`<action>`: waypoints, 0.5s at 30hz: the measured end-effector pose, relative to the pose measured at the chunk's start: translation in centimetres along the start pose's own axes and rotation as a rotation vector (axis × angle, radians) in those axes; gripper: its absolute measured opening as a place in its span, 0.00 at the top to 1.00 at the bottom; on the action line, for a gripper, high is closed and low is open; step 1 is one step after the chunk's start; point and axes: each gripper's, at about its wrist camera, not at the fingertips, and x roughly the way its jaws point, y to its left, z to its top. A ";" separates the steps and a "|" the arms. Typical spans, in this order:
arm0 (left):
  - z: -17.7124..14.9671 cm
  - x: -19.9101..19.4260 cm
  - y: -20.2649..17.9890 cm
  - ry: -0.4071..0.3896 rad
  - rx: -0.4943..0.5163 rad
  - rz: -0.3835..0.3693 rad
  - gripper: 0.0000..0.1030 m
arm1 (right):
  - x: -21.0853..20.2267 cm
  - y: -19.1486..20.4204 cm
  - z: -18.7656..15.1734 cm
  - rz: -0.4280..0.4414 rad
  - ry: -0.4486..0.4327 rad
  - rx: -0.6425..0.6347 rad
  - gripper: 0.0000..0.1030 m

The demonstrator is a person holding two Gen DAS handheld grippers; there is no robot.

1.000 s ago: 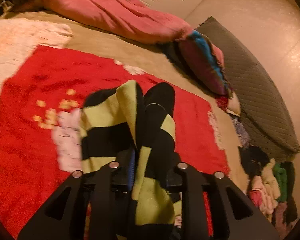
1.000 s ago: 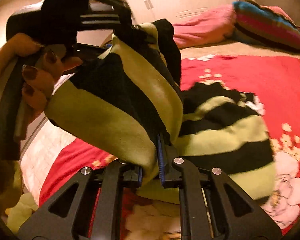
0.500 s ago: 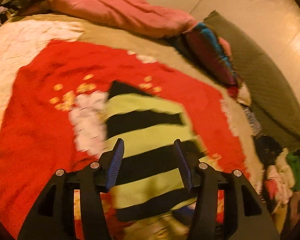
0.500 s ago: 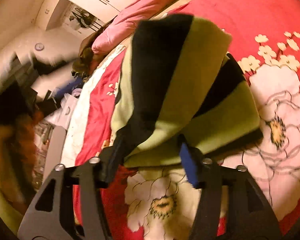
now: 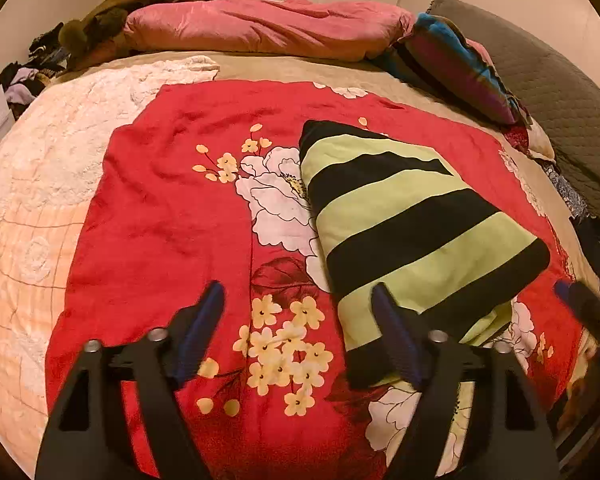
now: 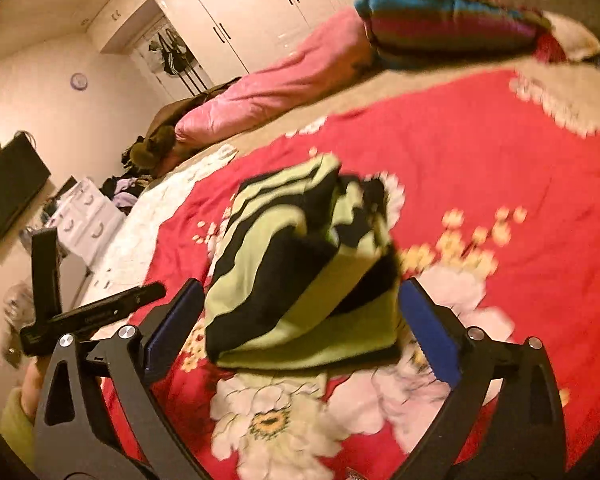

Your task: Fold small clothes

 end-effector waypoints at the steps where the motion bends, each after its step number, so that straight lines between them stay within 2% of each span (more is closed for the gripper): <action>1: 0.0 -0.1 -0.1 -0.002 0.002 -0.001 0.25 | 0.1 -0.1 0.3 -0.003 0.002 0.000 0.09; 9: -0.5 -0.2 -0.8 0.001 0.026 -0.003 0.19 | 2.5 -2.4 2.2 0.010 0.069 0.145 0.09; 15: -0.9 0.2 -0.8 0.017 0.019 -0.013 0.16 | 5.6 -1.7 2.3 0.006 0.142 0.158 0.09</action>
